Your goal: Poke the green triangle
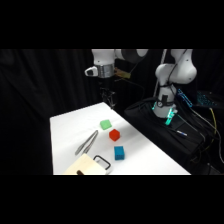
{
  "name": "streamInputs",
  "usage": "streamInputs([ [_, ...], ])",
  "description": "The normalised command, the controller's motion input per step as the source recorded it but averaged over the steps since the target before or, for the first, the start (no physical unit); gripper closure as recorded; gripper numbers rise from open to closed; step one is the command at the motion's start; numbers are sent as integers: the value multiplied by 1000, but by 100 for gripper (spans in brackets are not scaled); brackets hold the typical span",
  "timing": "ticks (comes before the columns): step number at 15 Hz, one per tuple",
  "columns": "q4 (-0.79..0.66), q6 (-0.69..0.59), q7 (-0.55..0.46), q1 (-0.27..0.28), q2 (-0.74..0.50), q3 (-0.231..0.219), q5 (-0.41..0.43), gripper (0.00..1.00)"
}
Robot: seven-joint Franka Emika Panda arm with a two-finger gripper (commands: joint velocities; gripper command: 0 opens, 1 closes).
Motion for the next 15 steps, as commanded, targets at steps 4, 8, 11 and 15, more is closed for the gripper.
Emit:
streamInputs([
  [4,2,85,-106,-44,-7,-27,65,0],
  [8,-7,155,-355,-146,-48,-142,207,0],
  [11,-6,126,-479,-159,-38,-151,173,0],
  [15,11,206,-316,-126,19,-103,9,0],
])
